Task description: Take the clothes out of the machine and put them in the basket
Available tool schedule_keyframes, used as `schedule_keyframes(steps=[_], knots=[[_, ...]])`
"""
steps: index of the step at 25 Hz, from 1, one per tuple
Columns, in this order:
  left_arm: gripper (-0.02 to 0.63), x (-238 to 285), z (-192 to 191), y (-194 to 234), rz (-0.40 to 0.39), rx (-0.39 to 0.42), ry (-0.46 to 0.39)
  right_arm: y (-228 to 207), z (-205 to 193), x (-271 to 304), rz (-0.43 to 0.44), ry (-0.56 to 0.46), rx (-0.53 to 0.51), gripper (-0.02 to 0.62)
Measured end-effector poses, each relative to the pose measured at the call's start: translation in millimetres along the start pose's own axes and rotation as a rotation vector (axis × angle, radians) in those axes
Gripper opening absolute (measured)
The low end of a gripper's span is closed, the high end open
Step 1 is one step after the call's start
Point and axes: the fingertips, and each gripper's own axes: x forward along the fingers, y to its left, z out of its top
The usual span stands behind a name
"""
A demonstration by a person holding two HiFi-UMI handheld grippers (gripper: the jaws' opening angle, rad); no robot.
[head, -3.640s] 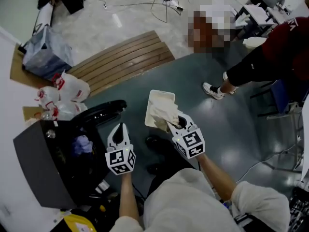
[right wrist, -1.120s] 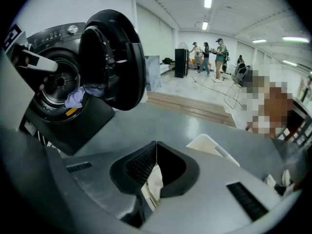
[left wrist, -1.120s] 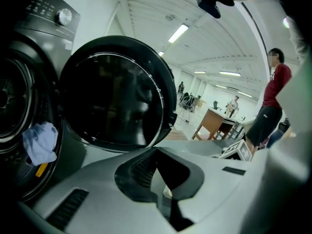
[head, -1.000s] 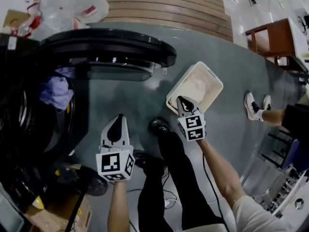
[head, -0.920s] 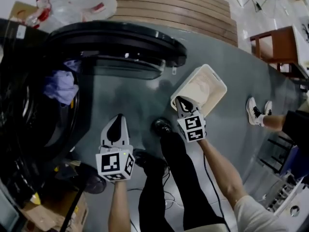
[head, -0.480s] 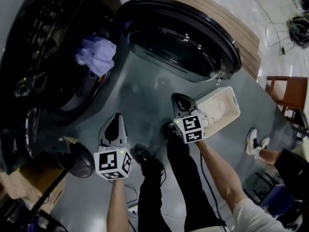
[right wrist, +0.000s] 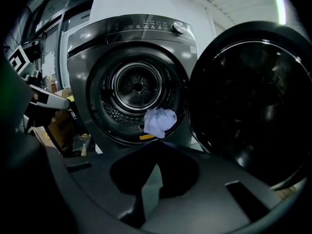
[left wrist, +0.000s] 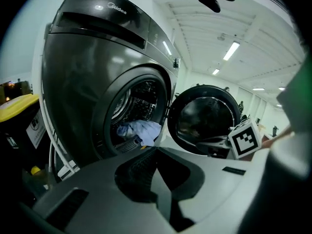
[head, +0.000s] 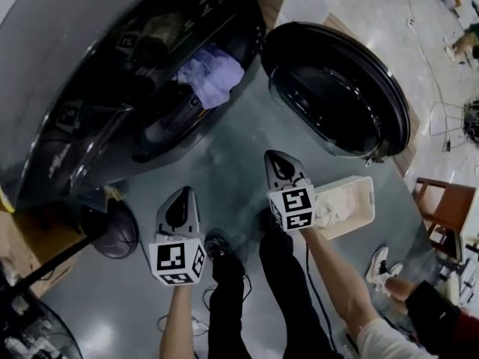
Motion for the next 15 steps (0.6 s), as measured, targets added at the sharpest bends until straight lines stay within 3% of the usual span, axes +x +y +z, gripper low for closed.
schedule_keyframes(steps=[15], knots=[[0.018,22,-27,33,0.025,-0.014,-0.082,26,26,77,0.036,-0.105,-0.076,0.026]])
